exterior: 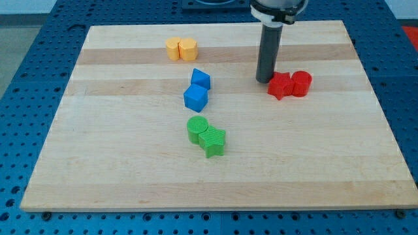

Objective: Separate the blue triangle from the blue cube

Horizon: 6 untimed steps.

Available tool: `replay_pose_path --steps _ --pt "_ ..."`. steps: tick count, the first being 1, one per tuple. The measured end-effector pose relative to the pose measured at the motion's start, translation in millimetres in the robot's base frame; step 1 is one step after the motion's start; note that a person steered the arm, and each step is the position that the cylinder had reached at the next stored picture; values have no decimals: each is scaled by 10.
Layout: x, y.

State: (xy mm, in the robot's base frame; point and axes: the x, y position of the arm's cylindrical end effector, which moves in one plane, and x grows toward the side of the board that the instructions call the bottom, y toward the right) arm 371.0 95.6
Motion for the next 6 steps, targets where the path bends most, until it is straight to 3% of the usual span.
replay_pose_path --steps 2,6 --pt "-26 -38" --pt "-291 -1174"
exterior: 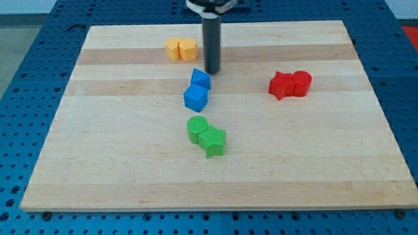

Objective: Separate the blue triangle from the blue cube

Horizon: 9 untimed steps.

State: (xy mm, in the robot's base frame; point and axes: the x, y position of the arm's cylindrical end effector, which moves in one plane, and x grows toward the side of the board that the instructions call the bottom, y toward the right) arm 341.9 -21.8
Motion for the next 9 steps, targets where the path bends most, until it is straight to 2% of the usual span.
replay_pose_path --steps 3,5,7,9 --pt "40 -668" --pt "389 -523" --pt "411 -281" --pt "353 -416"
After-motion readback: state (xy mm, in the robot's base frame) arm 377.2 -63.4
